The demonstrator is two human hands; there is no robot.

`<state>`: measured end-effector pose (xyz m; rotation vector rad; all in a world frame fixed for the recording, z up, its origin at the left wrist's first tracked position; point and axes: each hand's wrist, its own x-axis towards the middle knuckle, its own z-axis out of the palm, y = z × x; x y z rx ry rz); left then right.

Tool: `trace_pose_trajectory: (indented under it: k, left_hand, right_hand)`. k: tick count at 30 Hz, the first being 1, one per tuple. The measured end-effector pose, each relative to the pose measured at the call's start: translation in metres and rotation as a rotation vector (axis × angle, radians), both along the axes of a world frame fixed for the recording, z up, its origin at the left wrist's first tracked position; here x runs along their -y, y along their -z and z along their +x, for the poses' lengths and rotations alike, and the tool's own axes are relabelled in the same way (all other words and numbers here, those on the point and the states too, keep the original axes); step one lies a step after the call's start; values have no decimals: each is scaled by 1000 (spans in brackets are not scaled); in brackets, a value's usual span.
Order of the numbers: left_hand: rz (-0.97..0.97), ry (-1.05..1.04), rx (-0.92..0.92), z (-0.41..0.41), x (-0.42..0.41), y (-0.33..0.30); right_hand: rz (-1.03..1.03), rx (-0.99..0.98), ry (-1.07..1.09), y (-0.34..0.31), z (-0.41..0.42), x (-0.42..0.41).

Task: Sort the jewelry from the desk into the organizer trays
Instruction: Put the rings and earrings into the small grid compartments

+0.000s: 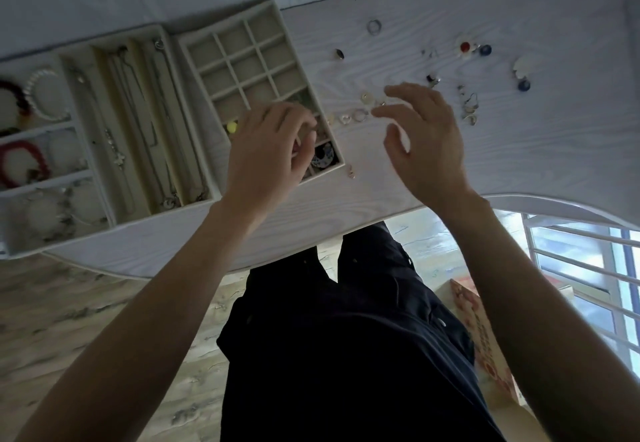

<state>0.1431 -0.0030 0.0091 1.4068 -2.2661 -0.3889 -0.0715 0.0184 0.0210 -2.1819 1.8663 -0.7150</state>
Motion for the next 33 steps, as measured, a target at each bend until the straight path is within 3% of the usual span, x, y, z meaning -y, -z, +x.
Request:
trace_pose_trajectory:
  k: [3, 7, 13, 19, 29, 33]
  left_hand:
    - [84, 151, -197, -28, 2, -15]
    - [151, 270, -78, -91, 28, -13]
    - [269, 148, -13, -179, 77, 3]
    - [314, 81, 194, -198, 74, 30]
    - [260, 20, 138, -172, 35, 37]
    - [253, -18, 154, -170, 30, 32]
  right_hand:
    - [-52, 72, 134, -12, -39, -12]
    - [20, 90, 275, -6, -88, -11]
    - [275, -41, 404, 13, -161, 12]
    - [478, -23, 128, 29, -179, 20]
    - [374, 3, 100, 32, -153, 43]
    - [297, 49, -24, 29, -139, 68]
